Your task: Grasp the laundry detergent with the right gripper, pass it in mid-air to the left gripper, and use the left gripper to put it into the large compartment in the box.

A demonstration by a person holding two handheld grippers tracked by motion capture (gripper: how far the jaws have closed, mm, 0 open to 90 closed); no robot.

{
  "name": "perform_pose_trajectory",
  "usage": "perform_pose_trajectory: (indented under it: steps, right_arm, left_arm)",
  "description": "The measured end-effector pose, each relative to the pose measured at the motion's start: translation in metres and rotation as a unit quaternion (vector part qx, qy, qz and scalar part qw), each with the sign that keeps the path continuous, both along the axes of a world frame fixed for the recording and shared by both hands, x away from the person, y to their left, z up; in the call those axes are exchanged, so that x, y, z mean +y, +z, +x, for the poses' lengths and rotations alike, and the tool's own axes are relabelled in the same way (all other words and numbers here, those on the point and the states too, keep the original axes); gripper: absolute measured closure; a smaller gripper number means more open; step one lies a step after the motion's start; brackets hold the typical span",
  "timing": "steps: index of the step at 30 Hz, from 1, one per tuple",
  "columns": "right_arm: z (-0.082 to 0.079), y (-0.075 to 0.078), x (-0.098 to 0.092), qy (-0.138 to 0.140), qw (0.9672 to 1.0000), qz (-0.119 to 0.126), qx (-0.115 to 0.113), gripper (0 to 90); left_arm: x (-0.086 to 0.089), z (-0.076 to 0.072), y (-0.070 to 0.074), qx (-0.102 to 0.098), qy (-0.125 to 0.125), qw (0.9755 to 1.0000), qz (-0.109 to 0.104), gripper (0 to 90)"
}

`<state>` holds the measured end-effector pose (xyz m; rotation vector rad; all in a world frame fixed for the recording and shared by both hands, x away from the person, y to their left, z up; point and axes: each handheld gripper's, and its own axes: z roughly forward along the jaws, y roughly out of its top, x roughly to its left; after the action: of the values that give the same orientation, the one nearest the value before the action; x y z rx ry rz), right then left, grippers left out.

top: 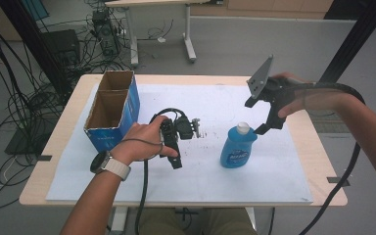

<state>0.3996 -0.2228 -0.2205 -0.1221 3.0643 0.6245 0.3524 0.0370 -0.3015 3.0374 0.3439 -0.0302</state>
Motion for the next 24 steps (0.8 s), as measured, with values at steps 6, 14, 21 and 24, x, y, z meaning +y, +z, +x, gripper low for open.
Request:
perform_pose_trajectory:
  steps: [6,14,21,24]
  right_arm:
    - [0.0,-0.008,-0.005,0.004,1.0,0.004,-0.001,6.1]
    - [0.002,-0.018,-0.015,0.003,0.9999,0.013,-0.001,5.9]
    - [0.003,-0.031,-0.025,0.0,0.9998,0.018,0.003,6.0]
    - [0.003,-0.036,-0.028,0.002,0.9998,0.022,0.003,5.9]
  left_arm:
    - [-0.001,0.0,0.0,-0.001,-0.001,1.0,0.0,12.3]
    - [0.0,-0.001,0.0,-0.002,0.001,1.0,-0.002,12.4]
    - [0.0,-0.001,-0.001,-0.004,0.004,1.0,-0.006,12.3]
    - [-0.001,-0.001,-0.002,-0.002,0.002,1.0,-0.004,12.3]
